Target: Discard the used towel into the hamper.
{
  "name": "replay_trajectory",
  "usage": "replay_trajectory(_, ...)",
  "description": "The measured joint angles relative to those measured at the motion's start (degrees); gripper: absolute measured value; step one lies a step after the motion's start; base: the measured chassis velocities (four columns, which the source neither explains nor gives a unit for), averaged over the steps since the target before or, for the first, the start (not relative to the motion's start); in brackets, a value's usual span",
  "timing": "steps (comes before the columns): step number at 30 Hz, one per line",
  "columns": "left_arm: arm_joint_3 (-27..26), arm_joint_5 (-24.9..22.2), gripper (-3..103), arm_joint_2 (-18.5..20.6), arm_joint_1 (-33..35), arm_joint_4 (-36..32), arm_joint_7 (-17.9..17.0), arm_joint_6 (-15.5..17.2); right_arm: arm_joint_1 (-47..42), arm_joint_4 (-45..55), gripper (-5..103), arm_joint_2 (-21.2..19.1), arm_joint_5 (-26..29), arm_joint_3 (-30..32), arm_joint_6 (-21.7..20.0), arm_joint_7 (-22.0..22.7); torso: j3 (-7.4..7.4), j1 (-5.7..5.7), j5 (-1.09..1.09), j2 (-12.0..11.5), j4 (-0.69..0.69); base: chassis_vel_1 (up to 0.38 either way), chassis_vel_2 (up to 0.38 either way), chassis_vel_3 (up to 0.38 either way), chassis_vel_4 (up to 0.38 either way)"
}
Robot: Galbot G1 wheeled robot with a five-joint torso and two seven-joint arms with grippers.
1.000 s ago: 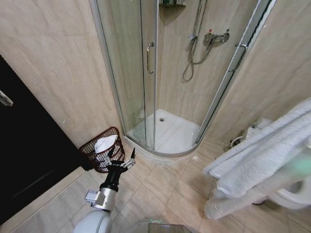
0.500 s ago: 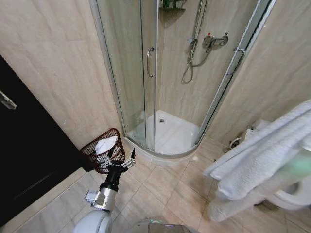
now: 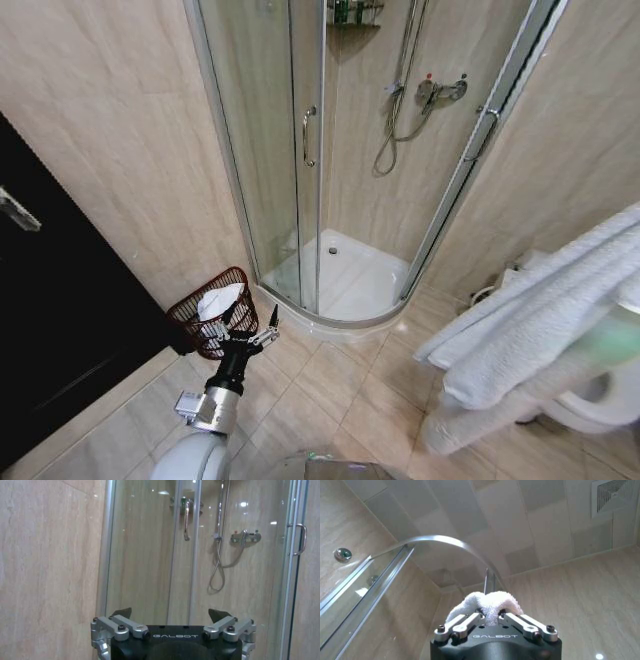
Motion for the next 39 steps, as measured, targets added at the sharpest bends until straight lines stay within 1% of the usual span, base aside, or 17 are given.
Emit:
replay_trajectory(3,0.00,0.00,100,0.00,0.00,0.00,0.00,0.00,0.06,0.00,9,-0.04,0.01,-0.17,0.00,0.00,0.60,0.49,0.00,1.10,0.00,0.000,0.000,0.000,0.000)
replay_trajectory(12,0.00,0.00,100,0.00,0.00,0.00,0.00,0.00,0.33,0.00,9,-0.70,-0.02,-0.33,-0.14,0.10,1.61,1.24,0.00,2.85,0.01,0.000,0.000,0.000,0.000)
replay_trajectory(15,0.00,0.00,100,0.00,0.00,0.00,0.00,0.00,0.28,0.00,9,-0.46,-0.02,-0.47,-0.15,0.11,2.36,1.84,0.00,4.20,0.00,0.000,0.000,0.000,0.000)
replay_trajectory(17,0.00,0.00,100,0.00,0.00,0.00,0.00,0.00,0.25,0.00,9,-0.45,-0.02,-0.47,-0.15,0.11,2.54,1.97,0.00,4.51,0.00,0.000,0.000,0.000,0.000)
replay_trajectory(21,0.00,0.00,100,0.00,0.00,0.00,0.00,0.00,0.08,0.00,9,-0.47,0.09,-0.18,-0.09,0.11,3.37,2.62,0.00,6.00,0.00,0.000,0.000,0.000,0.000)
replay_trajectory(25,0.00,0.00,100,0.00,0.00,0.00,0.00,0.00,0.09,0.00,9,-0.49,0.10,-0.20,-0.08,0.10,3.78,2.93,0.00,6.71,0.00,0.000,0.000,0.000,0.000)
replay_trajectory(28,0.00,0.00,100,0.00,0.00,0.00,0.00,0.00,0.31,0.00,9,-1.01,0.02,-0.23,-0.03,0.02,4.46,3.44,0.00,7.89,0.00,0.000,0.000,0.000,0.000)
replay_trajectory(29,0.00,0.00,100,0.00,0.00,0.00,0.00,0.00,0.31,0.00,9,-1.01,0.02,-0.23,-0.03,0.02,4.46,3.44,0.00,7.89,0.00,0.000,0.000,0.000,0.000)
replay_trajectory(38,0.00,0.00,100,0.00,0.00,0.00,0.00,0.00,0.45,0.00,9,-1.40,-0.06,-0.52,-0.08,0.02,5.96,4.68,0.00,10.64,0.00,0.000,0.000,0.000,0.000)
replay_trajectory(39,0.00,0.00,100,0.00,0.00,0.00,0.00,0.00,0.45,0.00,9,-1.40,-0.06,-0.52,-0.08,0.02,5.96,4.68,0.00,10.64,0.00,0.000,0.000,0.000,0.000)
